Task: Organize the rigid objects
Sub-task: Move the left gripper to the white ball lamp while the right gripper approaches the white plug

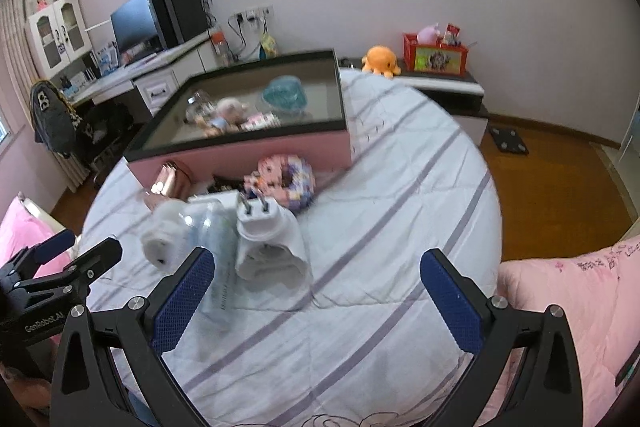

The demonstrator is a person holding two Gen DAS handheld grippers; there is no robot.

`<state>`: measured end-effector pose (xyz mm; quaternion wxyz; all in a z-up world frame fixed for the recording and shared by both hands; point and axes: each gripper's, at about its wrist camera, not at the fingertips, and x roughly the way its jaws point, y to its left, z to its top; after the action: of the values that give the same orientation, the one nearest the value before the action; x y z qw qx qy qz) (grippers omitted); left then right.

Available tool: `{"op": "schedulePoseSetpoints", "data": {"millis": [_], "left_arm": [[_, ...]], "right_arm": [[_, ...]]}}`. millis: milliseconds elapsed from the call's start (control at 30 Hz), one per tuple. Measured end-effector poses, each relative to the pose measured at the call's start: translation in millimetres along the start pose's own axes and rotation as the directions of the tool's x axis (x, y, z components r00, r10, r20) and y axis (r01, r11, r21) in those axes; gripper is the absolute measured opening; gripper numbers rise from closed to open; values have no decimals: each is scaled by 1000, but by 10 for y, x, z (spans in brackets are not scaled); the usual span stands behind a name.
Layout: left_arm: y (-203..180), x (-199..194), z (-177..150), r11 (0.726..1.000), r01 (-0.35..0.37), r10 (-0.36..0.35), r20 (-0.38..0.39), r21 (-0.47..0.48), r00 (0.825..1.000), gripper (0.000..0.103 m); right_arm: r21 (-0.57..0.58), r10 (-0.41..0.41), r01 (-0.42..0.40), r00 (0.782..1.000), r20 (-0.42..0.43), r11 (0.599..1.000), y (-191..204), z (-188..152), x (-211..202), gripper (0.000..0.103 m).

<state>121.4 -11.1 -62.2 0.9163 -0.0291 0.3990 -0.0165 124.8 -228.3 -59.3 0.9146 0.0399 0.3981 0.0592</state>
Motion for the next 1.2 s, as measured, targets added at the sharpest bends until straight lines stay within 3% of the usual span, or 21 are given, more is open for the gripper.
{"op": "schedulePoseSetpoints", "data": {"millis": [233, 667, 767, 900, 1133, 1200], "left_arm": [[-151, 348, -13, 1000, 28, -27, -74, 6, 997, 103], [-89, 653, 48, 994, 82, -88, -76, -76, 993, 103], [-44, 662, 58, 993, 82, -89, -82, -83, 993, 96], [15, 658, 72, 994, 81, -87, -87, -77, 992, 94], [46, 719, 36, 988, 96, -105, -71, -118, 992, 95], [58, 698, 33, 989, 100, -108, -69, -109, 992, 88]], "right_arm": [[12, 38, -37, 997, -74, 999, -73, -50, 324, 103], [29, 135, -133, 985, -103, 991, -17, 63, 623, 103], [25, 178, -176, 976, -126, 984, -10, 89, 671, 103], [-16, 142, -147, 974, -177, 989, -27, 37, 786, 103], [-5, 130, -132, 982, -138, 991, 18, 69, 813, 103], [-26, 132, -137, 983, -130, 990, 52, 68, 814, 102]]}}
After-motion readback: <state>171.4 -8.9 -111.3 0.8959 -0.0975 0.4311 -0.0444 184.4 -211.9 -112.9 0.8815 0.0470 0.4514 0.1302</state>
